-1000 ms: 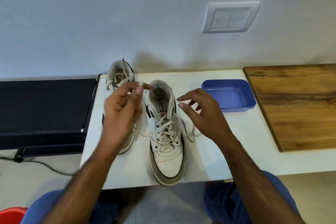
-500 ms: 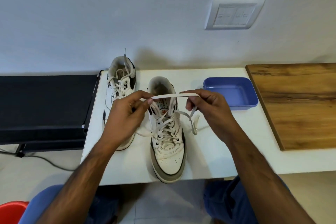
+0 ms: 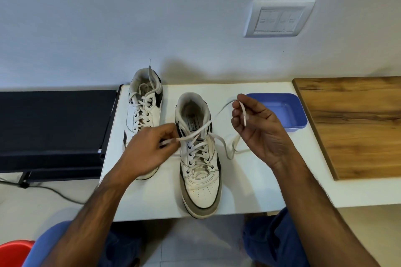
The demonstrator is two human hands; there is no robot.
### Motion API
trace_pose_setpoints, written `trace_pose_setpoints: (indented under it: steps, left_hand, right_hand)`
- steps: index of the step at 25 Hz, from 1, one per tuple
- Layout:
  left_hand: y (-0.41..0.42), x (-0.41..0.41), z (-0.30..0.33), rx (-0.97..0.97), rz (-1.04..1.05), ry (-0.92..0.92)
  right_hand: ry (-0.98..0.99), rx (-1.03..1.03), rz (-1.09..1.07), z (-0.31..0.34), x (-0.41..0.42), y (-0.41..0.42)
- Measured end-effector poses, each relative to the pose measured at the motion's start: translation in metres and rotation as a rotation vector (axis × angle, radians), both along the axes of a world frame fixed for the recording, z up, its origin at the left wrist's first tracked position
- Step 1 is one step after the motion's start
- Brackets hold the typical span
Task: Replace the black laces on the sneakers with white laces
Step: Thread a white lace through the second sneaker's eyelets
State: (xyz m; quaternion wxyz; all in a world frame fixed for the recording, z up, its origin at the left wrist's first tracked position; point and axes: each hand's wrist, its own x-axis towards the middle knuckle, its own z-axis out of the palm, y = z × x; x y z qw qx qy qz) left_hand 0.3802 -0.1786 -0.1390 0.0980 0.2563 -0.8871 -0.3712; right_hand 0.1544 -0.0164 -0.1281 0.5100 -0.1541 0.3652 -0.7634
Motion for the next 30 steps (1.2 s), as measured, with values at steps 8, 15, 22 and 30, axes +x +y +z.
trace_pose_setpoints:
  steps: [8,15,22,30]
  left_hand:
    - [0.009,-0.013,-0.004,-0.287,-0.186,0.221]
    - [-0.007,-0.017,-0.021,-0.370,-0.155,0.181]
    - [-0.012,-0.013,-0.029,-0.241,-0.056,0.323]
    - [-0.013,-0.012,-0.033,-0.136,0.017,0.343]
  right_hand:
    - [-0.012,0.096,-0.262,-0.004,0.003,-0.009]
    - [1.055,0.335,0.022,-0.002,0.037,-0.025]
    - [1.517,0.472,0.037,-0.007,0.046,-0.048]
    - [1.536,0.423,0.145,-0.012,0.044,-0.060]
